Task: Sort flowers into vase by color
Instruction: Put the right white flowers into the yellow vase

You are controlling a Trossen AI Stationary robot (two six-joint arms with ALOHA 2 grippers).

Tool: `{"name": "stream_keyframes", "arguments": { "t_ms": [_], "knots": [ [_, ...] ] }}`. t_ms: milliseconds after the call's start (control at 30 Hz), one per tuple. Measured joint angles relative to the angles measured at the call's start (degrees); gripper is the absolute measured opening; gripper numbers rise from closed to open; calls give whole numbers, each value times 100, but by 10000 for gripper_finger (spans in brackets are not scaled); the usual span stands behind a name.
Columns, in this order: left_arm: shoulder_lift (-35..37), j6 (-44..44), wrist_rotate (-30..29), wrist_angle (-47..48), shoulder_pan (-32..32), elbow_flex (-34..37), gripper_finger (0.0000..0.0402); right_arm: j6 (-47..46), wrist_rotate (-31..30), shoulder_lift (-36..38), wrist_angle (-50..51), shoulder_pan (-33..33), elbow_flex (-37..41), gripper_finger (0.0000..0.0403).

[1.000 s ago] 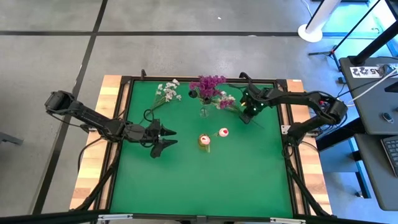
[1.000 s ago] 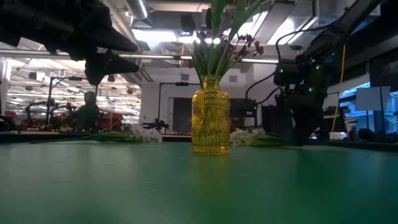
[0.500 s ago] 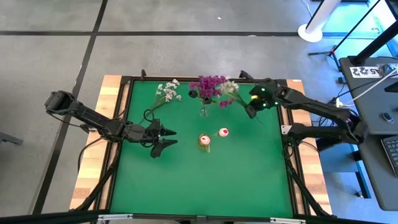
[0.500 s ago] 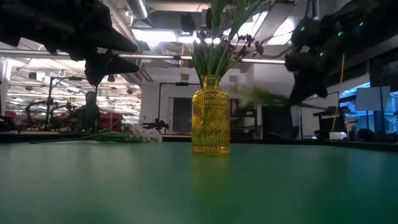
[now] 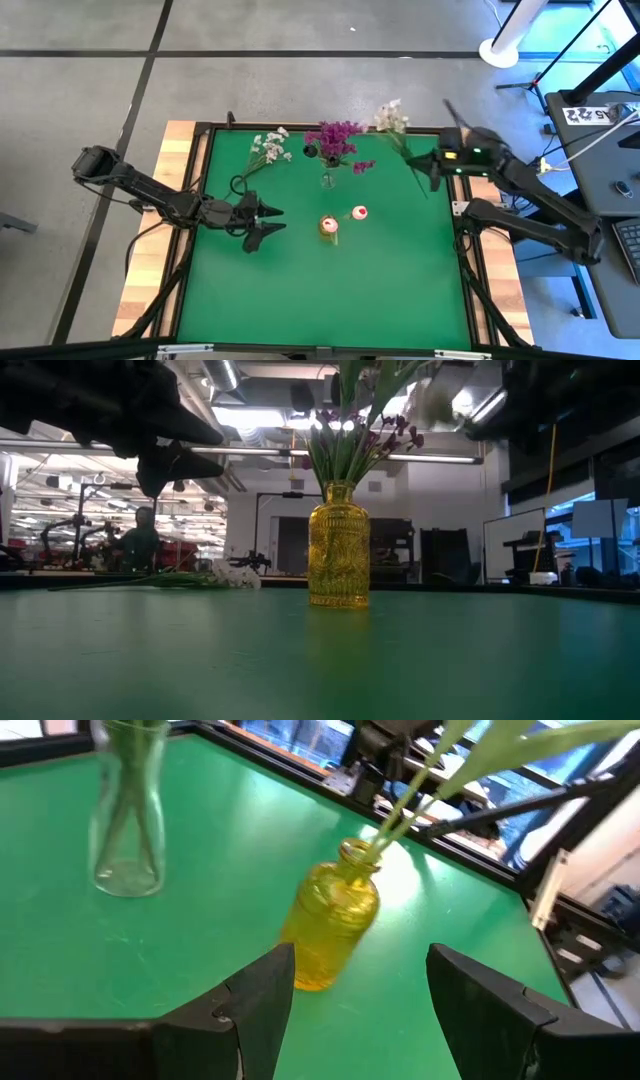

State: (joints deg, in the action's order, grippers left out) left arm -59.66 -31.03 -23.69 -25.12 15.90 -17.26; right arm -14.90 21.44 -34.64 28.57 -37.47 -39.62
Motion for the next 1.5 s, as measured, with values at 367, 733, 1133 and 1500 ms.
{"name": "stream_keyframes", "arguments": {
  "t_ms": [367, 733, 1133, 1500],
  "knots": [
    [0, -8, -274, -32, 0, 0, 222, -290, 1118, 1055, -1699, 2, -4, 8],
    [0, -8, -272, -26, 0, 0, 222, -704, 503, 814, -6273, 913, 1955, 4],
    [0, -6, -271, -22, -2, 0, 222, 662, -595, -678, -9089, 2710, 2662, 5],
    [0, -6, -268, -17, -2, 0, 222, 2290, -1920, -1805, -9193, 4838, 2166, 5]
  ]
}}
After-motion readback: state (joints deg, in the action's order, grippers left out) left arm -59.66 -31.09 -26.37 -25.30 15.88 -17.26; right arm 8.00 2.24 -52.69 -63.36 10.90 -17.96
